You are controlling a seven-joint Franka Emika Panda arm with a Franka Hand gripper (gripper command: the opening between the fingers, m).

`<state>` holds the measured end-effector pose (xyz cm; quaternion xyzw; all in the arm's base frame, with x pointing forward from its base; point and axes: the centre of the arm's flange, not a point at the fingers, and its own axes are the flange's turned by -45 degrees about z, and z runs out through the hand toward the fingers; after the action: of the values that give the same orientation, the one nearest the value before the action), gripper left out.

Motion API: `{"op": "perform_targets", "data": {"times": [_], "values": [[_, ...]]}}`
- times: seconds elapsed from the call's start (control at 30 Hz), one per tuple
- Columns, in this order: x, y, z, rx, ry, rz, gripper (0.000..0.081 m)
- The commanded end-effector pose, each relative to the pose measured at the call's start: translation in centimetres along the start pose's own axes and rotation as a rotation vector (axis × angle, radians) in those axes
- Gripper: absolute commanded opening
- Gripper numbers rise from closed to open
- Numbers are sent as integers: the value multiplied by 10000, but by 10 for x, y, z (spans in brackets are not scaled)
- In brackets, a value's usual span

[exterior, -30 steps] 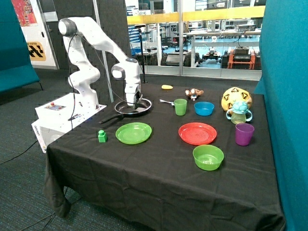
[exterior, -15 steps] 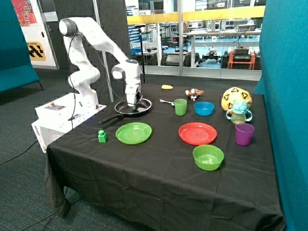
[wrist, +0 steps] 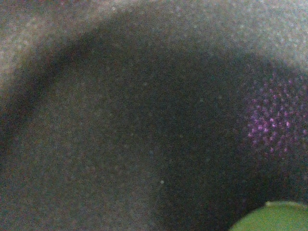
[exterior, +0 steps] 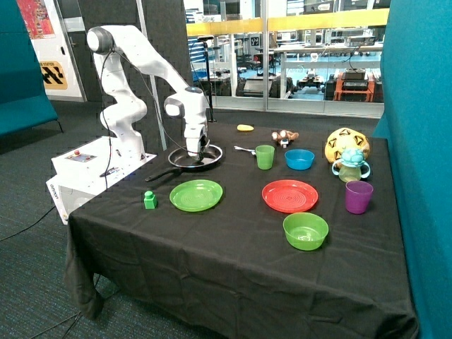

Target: Cook the capsicum and place it on a plate

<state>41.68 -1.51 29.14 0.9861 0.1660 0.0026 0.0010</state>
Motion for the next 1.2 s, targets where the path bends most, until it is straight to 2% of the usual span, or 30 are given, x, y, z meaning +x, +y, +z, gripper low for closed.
{"op": "perform_targets", "data": {"times": [0.0, 0.63, 1.17], "values": [[1, 1, -1, 28, -48, 21, 808], [-1, 0, -6, 27, -48, 70, 808], [2, 0, -40, 27, -48, 142, 808]]}}
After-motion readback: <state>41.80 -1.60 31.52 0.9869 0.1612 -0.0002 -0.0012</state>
